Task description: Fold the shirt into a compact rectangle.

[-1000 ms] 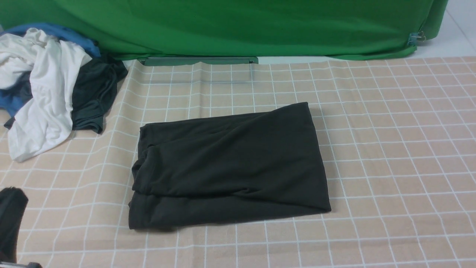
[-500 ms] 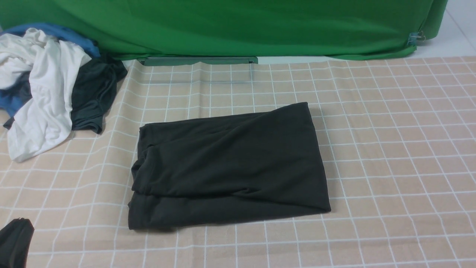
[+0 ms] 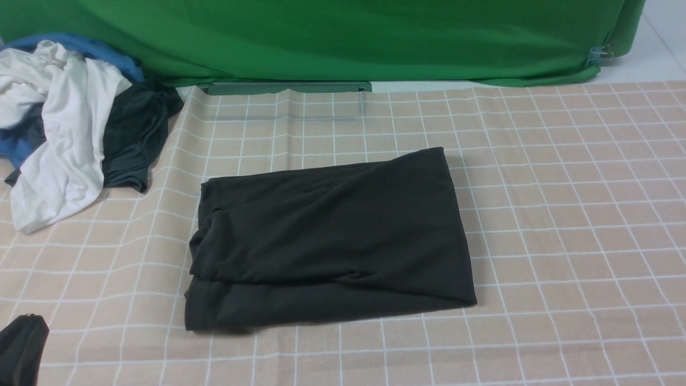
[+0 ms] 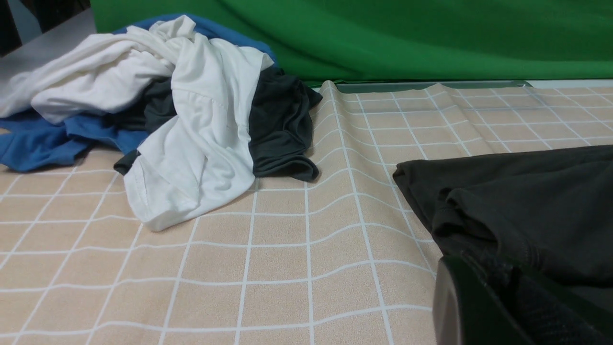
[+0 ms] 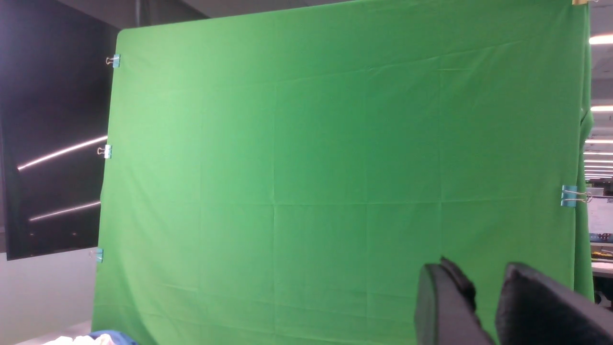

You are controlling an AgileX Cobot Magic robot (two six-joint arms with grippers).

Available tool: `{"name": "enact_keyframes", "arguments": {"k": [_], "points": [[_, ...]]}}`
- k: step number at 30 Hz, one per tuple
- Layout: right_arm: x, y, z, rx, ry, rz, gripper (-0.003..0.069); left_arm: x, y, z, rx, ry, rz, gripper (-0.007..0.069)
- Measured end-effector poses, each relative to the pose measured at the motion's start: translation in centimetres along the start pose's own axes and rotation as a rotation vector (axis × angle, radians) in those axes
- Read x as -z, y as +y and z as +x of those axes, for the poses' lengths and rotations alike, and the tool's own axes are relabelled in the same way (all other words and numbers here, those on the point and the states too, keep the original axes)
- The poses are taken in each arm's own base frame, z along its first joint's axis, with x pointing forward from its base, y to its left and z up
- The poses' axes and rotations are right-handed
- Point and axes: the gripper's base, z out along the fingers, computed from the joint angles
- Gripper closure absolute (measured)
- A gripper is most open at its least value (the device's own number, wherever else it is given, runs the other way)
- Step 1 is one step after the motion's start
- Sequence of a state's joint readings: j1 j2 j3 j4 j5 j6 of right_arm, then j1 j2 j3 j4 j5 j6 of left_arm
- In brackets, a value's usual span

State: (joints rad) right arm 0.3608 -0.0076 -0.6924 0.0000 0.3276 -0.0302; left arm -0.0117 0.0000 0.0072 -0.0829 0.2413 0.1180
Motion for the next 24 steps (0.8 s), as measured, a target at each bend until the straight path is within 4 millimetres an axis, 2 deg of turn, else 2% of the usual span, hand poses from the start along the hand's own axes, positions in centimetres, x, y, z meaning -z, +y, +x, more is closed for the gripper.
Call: {"name": "enact_keyframes", "arguments": {"k": [16,21,24], "points": [[-0.1,0.0,0.3,0.000,0.004,0.000,0.0424,0.0,0.0,0.0,-0.008,0.000,-0.001,0.0605],[-1.8,0.1,3.1,0.000,0.106,-0.003,0.0424,0.0,0.0,0.0,-0.008,0.000,-0.001,0.0605],[-2.6,0.2,5.6,0.000,0.197,-0.006,0.0424,0.0,0.0,0.0,-0.008,0.000,-0.001,0.0605]]}}
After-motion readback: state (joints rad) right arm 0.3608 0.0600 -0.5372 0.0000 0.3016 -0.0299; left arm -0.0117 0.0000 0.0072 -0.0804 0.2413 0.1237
